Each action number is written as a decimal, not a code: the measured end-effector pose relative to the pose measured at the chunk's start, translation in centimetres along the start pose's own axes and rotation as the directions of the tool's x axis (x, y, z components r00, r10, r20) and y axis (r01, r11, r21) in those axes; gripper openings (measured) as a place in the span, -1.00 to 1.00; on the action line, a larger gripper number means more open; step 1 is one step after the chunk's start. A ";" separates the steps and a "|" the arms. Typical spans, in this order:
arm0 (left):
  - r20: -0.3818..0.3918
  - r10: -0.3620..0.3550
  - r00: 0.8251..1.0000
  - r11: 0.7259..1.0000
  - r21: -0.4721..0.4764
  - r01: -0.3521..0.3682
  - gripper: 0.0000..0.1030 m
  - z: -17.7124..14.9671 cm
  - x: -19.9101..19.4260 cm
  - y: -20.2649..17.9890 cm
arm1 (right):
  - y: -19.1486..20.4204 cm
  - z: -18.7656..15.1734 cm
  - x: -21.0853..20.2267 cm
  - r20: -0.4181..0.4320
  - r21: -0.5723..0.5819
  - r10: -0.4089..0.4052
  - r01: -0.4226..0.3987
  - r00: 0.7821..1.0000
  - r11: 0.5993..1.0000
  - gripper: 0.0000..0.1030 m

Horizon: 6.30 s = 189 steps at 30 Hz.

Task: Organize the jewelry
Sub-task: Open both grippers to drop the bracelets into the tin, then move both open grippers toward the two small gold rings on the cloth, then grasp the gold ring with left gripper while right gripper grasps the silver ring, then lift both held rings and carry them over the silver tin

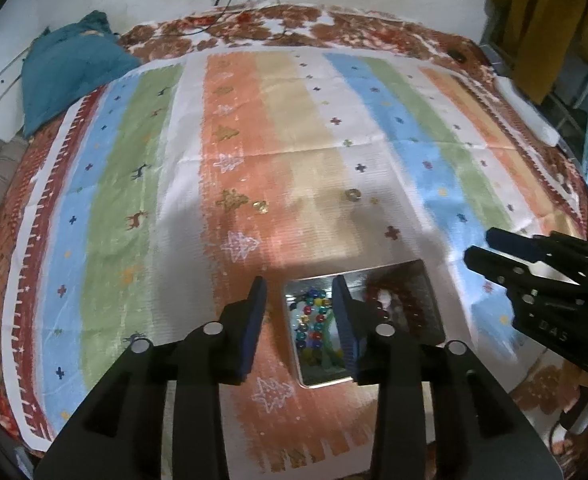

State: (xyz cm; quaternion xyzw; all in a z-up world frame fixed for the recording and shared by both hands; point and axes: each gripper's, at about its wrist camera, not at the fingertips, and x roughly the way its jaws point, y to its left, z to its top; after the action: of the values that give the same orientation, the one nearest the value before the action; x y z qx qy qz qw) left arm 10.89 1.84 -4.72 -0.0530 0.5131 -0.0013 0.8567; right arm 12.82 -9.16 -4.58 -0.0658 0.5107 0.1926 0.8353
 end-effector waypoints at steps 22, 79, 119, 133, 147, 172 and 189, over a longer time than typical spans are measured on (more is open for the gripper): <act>-0.072 0.077 0.994 0.995 -0.051 -0.081 0.02 3.5 3.9 2.3 | -0.2 3.1 4.1 -0.078 -0.004 -0.038 0.038 0.996 0.999 0.01; -0.287 0.047 0.957 0.991 -0.104 -0.080 0.01 8.4 17.5 5.8 | -1.5 8.4 16.4 -0.248 -0.007 -0.070 0.071 0.966 0.997 0.06; -0.290 0.071 0.954 0.995 -0.051 -0.089 -0.68 9.0 17.3 4.7 | -1.5 8.6 17.0 -0.256 -0.023 -0.073 0.069 0.964 0.997 -0.63; -0.165 0.032 0.986 0.999 -0.027 -0.037 -0.68 8.6 11.0 3.4 | -0.8 7.9 13.5 -0.201 -0.013 -0.066 0.065 0.977 0.998 -0.63; -0.105 0.007 0.994 1.000 -0.008 -0.008 -0.68 7.7 7.8 1.9 | 0.3 6.9 10.3 -0.149 -0.034 -0.054 0.050 0.987 0.998 -0.63; -0.063 -0.036 0.997 0.999 0.018 0.038 -0.68 4.9 4.5 0.3 | 1.3 4.6 6.3 -0.093 -0.040 -0.030 0.026 0.995 0.999 -0.63; -0.011 -0.069 0.998 0.996 0.047 0.069 -0.68 2.4 1.6 -1.2 | 1.9 2.6 3.5 -0.055 -0.052 -0.012 0.009 0.998 0.999 -0.63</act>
State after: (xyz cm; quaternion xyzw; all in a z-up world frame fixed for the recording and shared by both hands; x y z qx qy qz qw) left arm 13.81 0.78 -4.92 -0.0504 0.5149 -0.0433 0.8547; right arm 15.66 -5.74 -6.25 -0.0953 0.5282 0.1994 0.8199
